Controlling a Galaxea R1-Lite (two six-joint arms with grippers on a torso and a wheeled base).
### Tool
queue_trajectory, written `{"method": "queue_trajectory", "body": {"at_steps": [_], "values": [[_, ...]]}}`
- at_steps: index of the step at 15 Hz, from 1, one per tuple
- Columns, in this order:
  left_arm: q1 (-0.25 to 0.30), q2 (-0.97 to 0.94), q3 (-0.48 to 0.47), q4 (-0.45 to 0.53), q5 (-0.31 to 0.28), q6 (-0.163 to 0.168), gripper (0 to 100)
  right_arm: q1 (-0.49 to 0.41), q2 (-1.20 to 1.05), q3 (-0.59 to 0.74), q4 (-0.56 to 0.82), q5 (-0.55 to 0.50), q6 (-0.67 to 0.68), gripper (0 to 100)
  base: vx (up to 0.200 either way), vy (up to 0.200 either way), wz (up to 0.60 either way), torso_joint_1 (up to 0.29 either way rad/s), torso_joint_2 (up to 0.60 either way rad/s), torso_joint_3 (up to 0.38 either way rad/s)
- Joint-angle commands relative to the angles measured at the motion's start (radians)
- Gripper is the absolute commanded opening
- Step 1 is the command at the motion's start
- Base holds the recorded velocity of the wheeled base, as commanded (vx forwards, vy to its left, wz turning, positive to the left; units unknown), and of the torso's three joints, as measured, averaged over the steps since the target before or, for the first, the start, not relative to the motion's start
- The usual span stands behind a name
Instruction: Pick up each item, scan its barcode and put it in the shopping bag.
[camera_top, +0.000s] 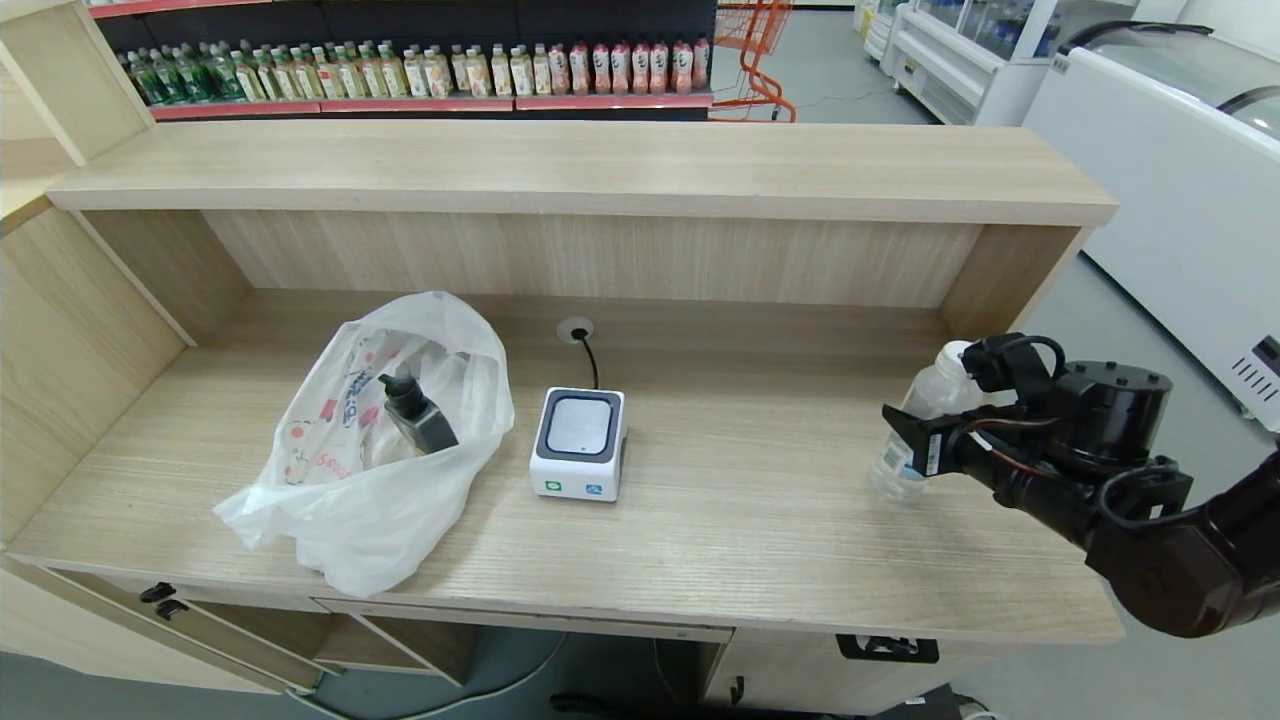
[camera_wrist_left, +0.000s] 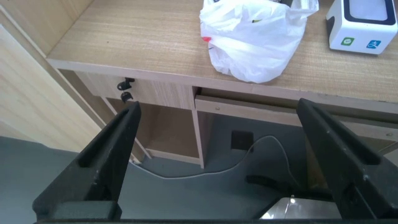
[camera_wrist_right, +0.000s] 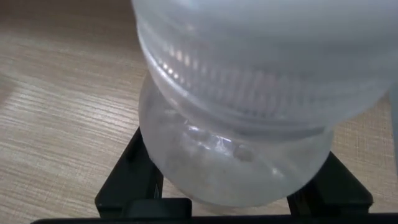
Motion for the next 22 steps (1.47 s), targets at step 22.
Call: {"method": "queue_trajectory", "body": {"at_steps": [22], "values": [[0.000,0.000,0.000,0.000,0.001,0.000,100,0.121,-0.509,-0.041,0.281,0.701,0.361,0,0.000,0.000,0.00,0.000,0.00,0.000]]}}
